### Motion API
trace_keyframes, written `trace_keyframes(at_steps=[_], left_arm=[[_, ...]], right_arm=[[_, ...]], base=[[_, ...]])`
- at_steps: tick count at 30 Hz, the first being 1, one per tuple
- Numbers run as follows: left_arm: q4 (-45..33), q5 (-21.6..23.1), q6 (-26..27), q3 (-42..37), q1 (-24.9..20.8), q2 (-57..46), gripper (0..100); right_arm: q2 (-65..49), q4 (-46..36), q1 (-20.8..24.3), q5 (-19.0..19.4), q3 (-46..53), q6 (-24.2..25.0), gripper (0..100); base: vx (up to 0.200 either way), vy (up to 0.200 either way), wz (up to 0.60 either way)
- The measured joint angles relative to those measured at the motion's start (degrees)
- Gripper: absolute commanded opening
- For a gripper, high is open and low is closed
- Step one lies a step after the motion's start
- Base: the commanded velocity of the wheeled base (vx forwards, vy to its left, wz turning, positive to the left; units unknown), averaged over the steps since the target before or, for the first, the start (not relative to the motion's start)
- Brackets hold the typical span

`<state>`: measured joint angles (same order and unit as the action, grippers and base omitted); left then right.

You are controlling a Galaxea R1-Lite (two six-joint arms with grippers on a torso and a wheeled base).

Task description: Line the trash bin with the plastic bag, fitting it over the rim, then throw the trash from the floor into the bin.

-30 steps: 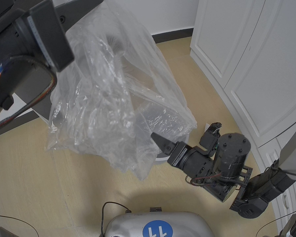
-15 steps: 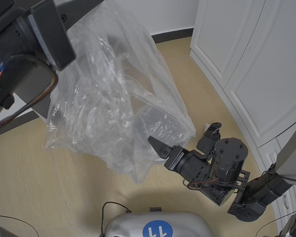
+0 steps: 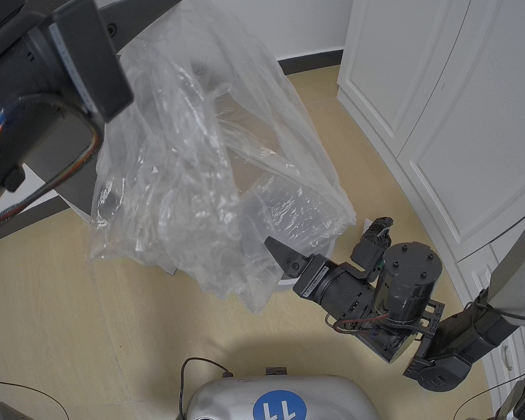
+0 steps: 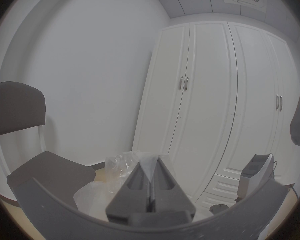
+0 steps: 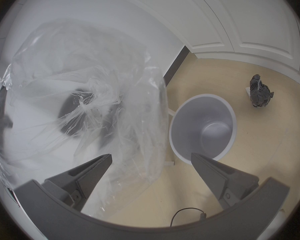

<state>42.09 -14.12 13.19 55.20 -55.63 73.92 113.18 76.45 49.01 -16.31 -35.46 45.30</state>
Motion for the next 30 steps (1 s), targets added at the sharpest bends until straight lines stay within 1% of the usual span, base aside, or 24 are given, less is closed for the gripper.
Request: trace_keyframes(at_steps=[19,26,30], left_arm=[[0.0,0.0,-0.1,-0.1,0.0,-0.3,0],[0.0,0.0,-0.1,-0.1,0.0,-0.3,0],[0.0,0.0,-0.2,-0.1,-0.1,-0.3,0]], right_arm=[[-0.2,0.1,-1.8,-0.5,-0.8,-0.4,100],[-0.2,3.4,-2.3,-0.4,-0.6,-1.6,100],[-0.1,3.6,-2.3,-0.3,-0.5,-1.7,100]], base=[[0.000,0.000,0.00],[0.000,0.000,0.00],[0.000,0.000,0.00]])
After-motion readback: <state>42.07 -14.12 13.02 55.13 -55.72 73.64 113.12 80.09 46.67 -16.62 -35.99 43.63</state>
